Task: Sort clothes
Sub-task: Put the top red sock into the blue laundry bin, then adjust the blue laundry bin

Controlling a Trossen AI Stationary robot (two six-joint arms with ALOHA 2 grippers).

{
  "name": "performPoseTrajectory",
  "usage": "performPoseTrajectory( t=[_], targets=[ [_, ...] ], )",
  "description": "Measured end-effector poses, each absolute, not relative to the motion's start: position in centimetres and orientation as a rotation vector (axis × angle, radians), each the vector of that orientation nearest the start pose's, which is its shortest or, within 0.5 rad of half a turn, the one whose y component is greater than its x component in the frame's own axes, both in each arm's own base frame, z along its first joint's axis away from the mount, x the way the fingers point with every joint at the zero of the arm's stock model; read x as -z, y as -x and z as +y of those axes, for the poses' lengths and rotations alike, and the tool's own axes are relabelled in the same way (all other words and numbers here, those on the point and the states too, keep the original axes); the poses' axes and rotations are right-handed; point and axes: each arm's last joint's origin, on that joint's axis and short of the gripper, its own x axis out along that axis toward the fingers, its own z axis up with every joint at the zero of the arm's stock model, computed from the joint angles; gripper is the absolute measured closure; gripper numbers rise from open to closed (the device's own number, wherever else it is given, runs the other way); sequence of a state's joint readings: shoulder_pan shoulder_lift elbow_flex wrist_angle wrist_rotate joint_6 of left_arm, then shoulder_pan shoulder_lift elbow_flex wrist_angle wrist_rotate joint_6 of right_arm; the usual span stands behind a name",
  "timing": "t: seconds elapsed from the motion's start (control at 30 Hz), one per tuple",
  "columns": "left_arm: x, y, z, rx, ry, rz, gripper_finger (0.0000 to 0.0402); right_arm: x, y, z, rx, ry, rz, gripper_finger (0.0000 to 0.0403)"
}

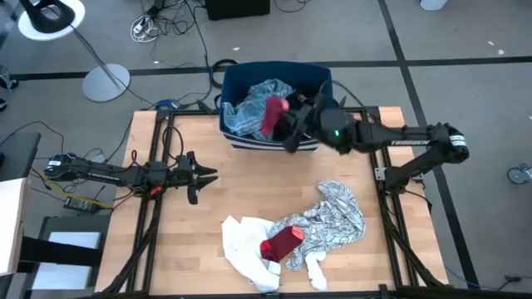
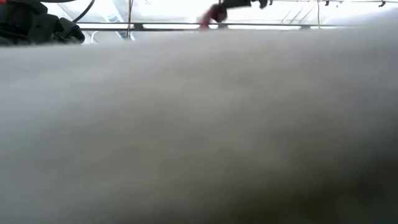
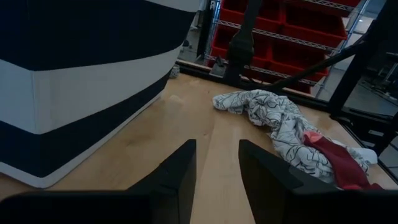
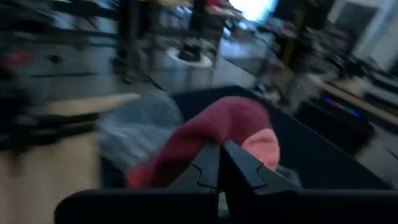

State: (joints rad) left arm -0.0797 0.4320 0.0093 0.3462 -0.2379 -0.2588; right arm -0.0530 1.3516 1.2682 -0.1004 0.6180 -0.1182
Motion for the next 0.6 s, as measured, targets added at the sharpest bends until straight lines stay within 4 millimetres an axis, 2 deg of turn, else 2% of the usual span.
performPoseTrajectory(
  t=[0.13, 0.27, 0.4, 0.6],
  targets=[
    [-16.1, -12.4, -0.3, -0.167, 0.246, 0.054, 0.0276, -37.3, -29.4, -6.1, 0.753, 0.088, 0.308, 0.037],
    [-16.1, -12.4, -0.3, -0.167, 0.249, 0.054, 0.0276, -36.6, -28.4, -7.6, 0.815, -0.009, 0.37, 0.032],
    [-16.1, -12.4, -0.4, -0.137, 0.24, 0.059, 0.0276, -37.3, -27.3, -7.5, 0.769, -0.064, 0.352, 0.0262],
    [-16.7, -12.5, -0.9, 0.014, 0.157, 0.018, 0.0276, -38.3, -26.2, -5.3, 0.584, -0.069, 0.355, 0.0192]
  ],
)
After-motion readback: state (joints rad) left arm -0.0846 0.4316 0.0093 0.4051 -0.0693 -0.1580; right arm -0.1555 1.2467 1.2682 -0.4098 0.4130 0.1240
